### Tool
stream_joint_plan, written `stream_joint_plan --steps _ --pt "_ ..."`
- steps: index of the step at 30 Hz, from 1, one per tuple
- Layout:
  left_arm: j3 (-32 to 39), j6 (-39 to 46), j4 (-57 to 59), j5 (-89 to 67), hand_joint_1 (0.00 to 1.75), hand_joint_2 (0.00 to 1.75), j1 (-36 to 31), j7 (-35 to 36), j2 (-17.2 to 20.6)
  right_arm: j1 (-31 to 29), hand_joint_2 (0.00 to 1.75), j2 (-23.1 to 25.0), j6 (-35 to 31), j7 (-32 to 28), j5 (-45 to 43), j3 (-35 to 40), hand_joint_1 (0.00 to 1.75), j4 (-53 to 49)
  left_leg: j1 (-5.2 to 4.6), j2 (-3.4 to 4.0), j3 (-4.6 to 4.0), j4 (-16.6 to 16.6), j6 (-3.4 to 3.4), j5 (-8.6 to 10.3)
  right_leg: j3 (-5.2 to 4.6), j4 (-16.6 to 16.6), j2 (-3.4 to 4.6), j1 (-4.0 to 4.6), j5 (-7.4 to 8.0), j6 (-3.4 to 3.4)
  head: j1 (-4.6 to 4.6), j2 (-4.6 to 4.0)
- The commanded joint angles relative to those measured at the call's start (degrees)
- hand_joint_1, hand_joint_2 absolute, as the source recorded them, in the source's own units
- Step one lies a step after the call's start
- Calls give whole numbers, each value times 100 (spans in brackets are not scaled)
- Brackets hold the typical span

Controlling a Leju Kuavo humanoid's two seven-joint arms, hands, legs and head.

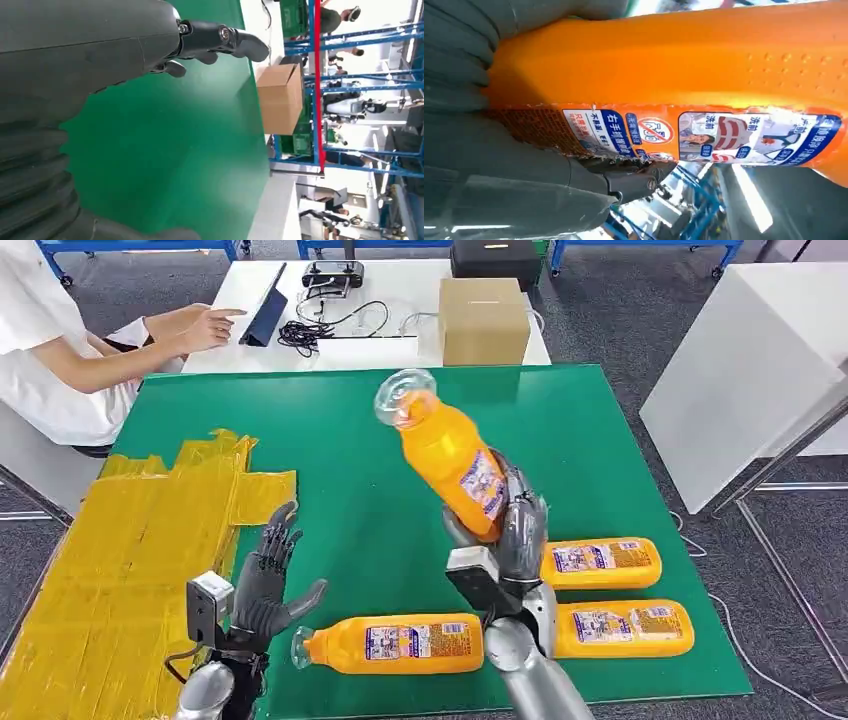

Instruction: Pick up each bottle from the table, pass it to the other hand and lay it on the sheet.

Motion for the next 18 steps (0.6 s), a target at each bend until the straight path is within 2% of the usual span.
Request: stream_joint_plan --steps 1,4,18 --pt "-401 -292 271 272 0 175 -550 -12 343 162 175 17 2657 -466 -1747 -11 175 -348 13 -6 4 1 -15 -2 10 -5 -9 13 -2 -8 0 0" --pt "-496 -367 286 343 0 175 -714 17 349 15 175 146 2865 -571 -1667 196 175 164 21 0 9 -1 -21 0 15 -10 -4 21 3 -11 2 0" --pt "-498 -367 290 340 0 175 -700 14 357 9 175 139 2865 -571 -1667 189 175 160 13 7 12 -4 -13 -1 15 -10 5 12 3 -6 2 0"
